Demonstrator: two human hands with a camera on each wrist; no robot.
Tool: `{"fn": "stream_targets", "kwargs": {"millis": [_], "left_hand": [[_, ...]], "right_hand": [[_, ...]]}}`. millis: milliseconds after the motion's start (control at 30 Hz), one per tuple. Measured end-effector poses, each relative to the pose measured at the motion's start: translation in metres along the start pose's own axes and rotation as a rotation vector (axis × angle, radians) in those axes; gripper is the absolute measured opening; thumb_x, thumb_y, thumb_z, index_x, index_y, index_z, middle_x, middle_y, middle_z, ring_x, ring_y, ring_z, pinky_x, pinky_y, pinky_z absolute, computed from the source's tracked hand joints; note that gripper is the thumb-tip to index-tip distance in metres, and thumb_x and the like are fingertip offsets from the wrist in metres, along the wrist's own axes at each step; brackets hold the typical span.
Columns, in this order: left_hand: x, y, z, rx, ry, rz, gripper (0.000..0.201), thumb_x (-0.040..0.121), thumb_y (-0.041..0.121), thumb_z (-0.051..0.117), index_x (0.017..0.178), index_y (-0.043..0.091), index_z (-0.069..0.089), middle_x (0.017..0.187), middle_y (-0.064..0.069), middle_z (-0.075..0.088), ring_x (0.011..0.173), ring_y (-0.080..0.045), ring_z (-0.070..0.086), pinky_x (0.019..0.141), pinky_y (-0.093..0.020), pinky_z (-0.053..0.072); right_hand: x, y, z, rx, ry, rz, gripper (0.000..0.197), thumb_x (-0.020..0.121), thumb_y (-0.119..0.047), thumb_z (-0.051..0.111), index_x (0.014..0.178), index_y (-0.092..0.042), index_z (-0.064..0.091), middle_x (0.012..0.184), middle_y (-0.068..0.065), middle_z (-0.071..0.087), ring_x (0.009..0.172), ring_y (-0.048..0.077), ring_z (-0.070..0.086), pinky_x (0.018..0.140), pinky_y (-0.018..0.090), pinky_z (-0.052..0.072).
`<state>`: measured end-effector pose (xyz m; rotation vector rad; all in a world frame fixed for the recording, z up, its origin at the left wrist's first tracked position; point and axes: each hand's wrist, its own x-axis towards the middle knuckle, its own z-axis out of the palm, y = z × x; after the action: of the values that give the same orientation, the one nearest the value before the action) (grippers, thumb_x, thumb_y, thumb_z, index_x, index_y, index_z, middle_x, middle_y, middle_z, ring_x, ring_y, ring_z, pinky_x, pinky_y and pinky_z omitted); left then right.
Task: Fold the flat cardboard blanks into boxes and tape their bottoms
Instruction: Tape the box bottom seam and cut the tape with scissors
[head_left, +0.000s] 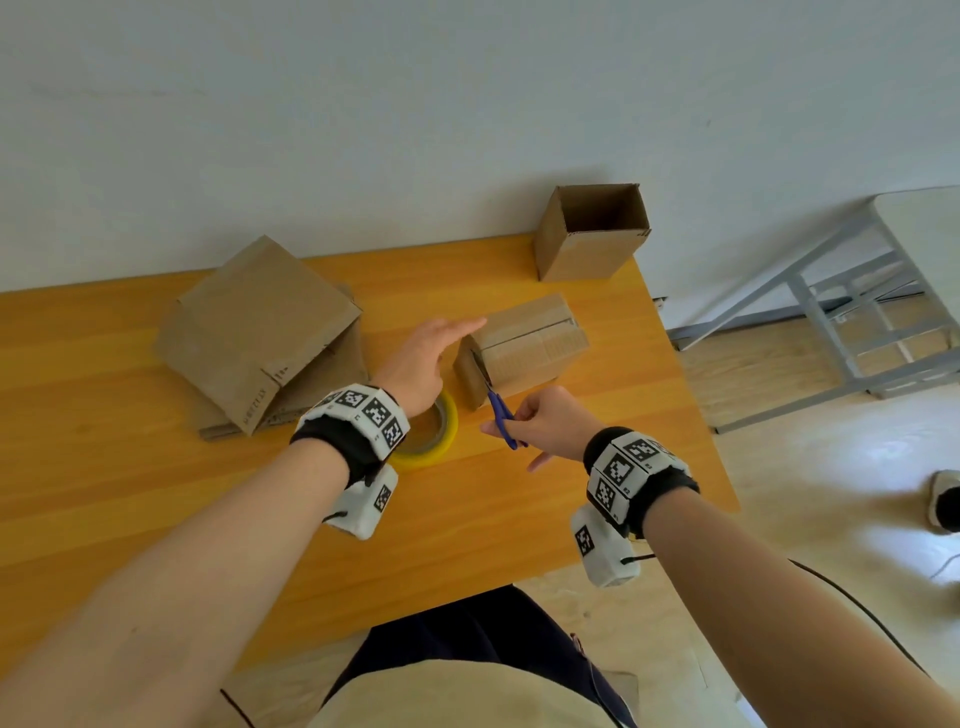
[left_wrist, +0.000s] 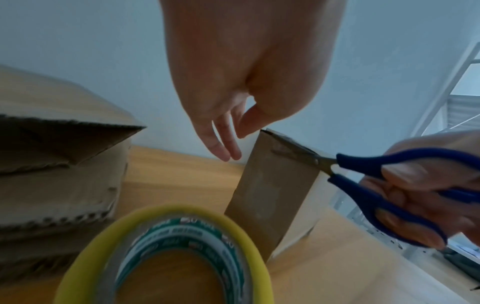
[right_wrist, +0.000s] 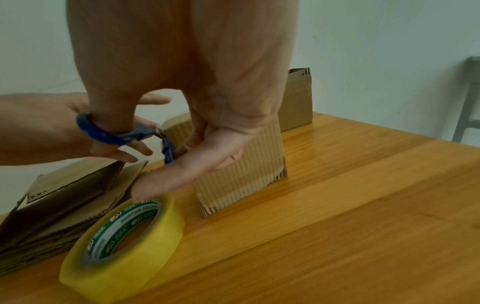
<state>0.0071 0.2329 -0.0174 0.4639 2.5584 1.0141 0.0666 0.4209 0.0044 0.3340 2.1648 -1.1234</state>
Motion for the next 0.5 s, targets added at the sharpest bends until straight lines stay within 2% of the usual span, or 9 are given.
{"fn": "stream_targets", "kwargs": {"millis": [100,233,367,500], "left_hand": [[0.007,0.002,-0.006,0.05,-0.056,-0.014,0.065,0.091,-0.01,0.034,0.134,0.037,0.047,0.151,-0.001,0.032,0.138,-0.019,0.032,0.103,-0.024,0.031],[0.011,0.004,-0.012,0.044,-0.08,-0.018,0.064,0.091,-0.011,0.032,0.131,0.036,0.052,0.149,0.001,0.036,0.136,-0.019,0.036,0.1,-0.023,0.033],[0.013,0.004,-0.017,0.029,-0.111,-0.018,0.067,0.089,-0.013,0.032,0.13,0.036,0.052,0.148,0.001,0.038,0.132,-0.019,0.041,0.098,-0.027,0.041],[0.016,0.002,-0.018,0.045,-0.105,-0.012,0.066,0.09,-0.013,0.032,0.13,0.036,0.052,0.148,-0.001,0.038,0.135,-0.02,0.038,0.099,-0.024,0.036]], "right_hand": [[0.0,0.0,-0.002,0.013,-0.031,0.008,0.042,0.076,-0.042,0.075,0.064,-0.006,0.059,0.068,0.011,0.06,0.069,0.02,0.063,0.064,0.042,0.06],[0.003,-0.003,-0.006,0.05,-0.077,0.049,0.046,0.076,-0.046,0.074,0.061,-0.005,0.061,0.064,0.009,0.06,0.066,0.018,0.061,0.065,0.04,0.061],[0.006,0.011,0.0,-0.084,-0.155,0.185,0.052,0.073,-0.053,0.075,0.063,-0.004,0.058,0.057,0.008,0.058,0.061,0.02,0.061,0.061,0.037,0.06],[0.01,0.038,0.01,-0.29,-0.049,0.138,0.044,0.079,-0.047,0.072,0.061,-0.01,0.058,0.053,0.001,0.057,0.056,0.019,0.064,0.051,0.029,0.053]]}}
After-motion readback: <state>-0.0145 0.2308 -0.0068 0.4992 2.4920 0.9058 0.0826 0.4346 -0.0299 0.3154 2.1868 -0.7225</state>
